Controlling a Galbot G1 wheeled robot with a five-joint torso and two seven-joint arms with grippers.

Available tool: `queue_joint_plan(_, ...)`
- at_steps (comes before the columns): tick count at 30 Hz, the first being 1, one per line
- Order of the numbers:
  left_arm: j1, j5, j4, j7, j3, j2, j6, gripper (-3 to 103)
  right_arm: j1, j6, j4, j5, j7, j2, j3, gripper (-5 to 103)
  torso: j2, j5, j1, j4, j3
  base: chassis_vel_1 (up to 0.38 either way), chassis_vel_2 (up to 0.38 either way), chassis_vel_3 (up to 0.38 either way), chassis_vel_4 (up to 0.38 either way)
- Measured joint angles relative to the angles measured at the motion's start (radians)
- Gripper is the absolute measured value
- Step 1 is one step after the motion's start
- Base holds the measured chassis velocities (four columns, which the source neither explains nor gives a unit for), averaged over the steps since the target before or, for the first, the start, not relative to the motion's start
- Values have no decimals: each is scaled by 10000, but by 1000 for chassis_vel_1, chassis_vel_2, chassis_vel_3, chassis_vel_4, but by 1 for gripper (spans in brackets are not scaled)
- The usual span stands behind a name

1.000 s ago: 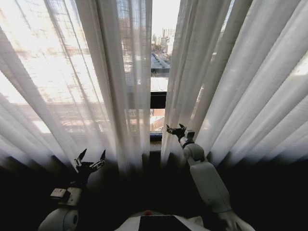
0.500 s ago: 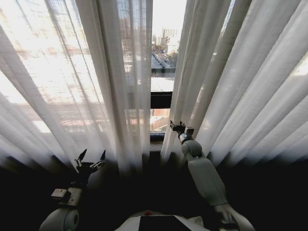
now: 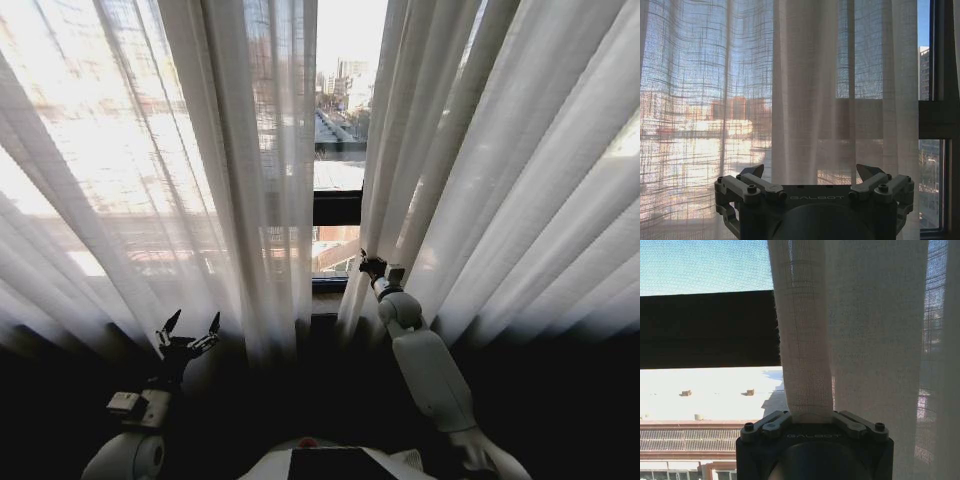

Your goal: Open the curtains by pulling them apart, changing their state from closed to fully open.

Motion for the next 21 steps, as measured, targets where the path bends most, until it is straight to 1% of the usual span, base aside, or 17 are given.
queue_joint_plan(12,-3,-12,-10,1,-17,28,-34,100,0,-7,77,34,25,-53,-5,0,0,0,0,0,0,0,0,0,0)
queue_joint_plan(21,-54,-12,-5,6,10,34,-34,100,-8,-248,299,201,19,-152,27,0,0,0,0,0,0,0,0,0,0)
